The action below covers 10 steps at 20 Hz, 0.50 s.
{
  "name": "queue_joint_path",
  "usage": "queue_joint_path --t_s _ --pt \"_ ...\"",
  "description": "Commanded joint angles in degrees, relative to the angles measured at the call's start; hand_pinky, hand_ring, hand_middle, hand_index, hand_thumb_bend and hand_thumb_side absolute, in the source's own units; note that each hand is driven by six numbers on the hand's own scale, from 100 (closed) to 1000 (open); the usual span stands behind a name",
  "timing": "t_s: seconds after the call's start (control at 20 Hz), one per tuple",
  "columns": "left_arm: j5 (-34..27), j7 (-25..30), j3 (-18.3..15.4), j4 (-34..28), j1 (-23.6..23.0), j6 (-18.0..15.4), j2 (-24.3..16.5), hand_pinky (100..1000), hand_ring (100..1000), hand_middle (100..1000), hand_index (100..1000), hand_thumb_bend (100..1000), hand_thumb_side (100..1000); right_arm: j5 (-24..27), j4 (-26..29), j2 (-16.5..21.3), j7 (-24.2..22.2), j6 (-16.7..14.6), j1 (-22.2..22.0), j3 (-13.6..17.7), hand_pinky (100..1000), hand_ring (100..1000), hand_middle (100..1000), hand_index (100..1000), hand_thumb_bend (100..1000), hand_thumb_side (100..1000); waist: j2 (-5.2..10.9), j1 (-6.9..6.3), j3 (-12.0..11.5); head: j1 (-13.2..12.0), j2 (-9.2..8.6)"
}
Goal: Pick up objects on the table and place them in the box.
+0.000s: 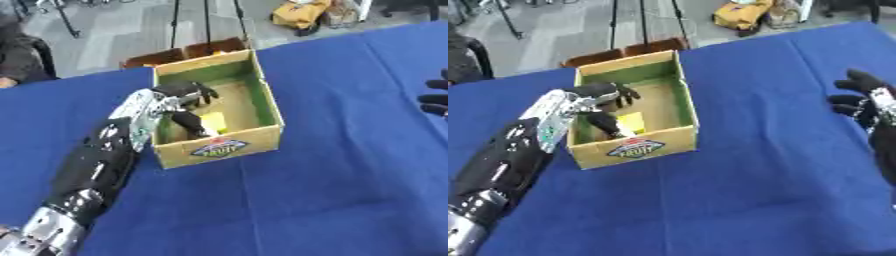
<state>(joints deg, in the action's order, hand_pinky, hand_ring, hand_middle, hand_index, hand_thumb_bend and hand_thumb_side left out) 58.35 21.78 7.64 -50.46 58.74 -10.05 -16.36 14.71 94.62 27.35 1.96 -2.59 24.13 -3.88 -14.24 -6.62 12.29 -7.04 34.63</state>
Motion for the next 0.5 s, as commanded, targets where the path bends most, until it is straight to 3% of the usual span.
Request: queue_joint_path --t_s 0.05,0.3,0.5 --pt "-0.27 -6.69 -0.84 -4.87 0.37 1.07 -3.00 815 765 785 946 1000 751 -0.15 0.44 0.75 0.01 -0.22 0.24 0.72 814 770 791 905 100 850 1.45 0.89 -0.52 0.42 -0.29" --pt "-13.25 -15.25 -1.51 -15.69 -2.08 2.66 -6.93 742 714 748 918 1000 731 -0.01 0.37 0.67 0.25 -0.36 -0.11 1.07 814 770 790 905 100 849 1.97 1.65 -2.40 1.14 -0.18" --pt "-28.56 -18.51 -2.05 -26.32 -8.64 4.13 -11.50 683 675 720 899 1000 732 0.17 0.23 0.43 0.60 -0.46 -0.51 1.50 815 770 790 905 100 849 2.42 2.36 -4.58 2.13 -0.20"
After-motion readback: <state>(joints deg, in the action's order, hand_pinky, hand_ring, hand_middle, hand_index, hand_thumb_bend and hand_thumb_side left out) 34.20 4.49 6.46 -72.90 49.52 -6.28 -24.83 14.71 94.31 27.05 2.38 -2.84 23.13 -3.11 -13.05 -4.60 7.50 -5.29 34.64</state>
